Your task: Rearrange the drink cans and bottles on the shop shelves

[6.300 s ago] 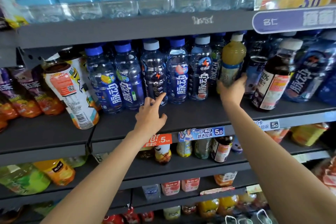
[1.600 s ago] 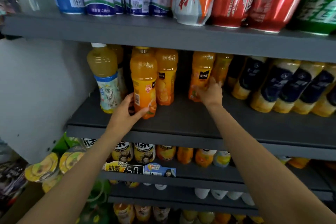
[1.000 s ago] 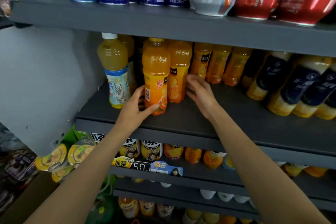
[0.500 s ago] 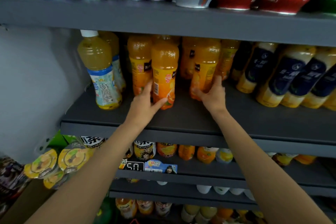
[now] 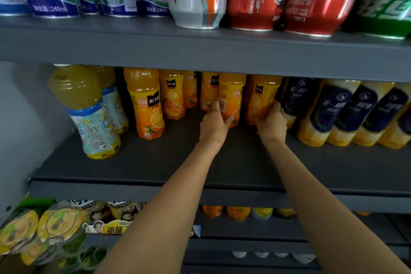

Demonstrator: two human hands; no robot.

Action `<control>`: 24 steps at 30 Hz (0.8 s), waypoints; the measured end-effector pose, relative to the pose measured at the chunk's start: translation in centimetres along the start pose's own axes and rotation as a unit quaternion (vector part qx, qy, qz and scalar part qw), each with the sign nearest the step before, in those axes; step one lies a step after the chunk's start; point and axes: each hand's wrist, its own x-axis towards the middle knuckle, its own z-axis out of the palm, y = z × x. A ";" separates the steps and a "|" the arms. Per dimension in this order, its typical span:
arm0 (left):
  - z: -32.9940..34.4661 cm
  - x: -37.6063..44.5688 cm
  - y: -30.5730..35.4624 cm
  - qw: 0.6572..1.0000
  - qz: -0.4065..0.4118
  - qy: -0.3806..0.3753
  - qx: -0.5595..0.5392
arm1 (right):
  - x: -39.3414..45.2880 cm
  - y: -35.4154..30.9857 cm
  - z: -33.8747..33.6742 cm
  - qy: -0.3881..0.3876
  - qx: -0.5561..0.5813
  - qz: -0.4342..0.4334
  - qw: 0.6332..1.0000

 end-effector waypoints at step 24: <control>-11.1 -4.3 -10.5 0.989 -0.035 0.141 -0.037 | -6.9 -10.9 10.1 -0.052 0.080 -0.149 0.984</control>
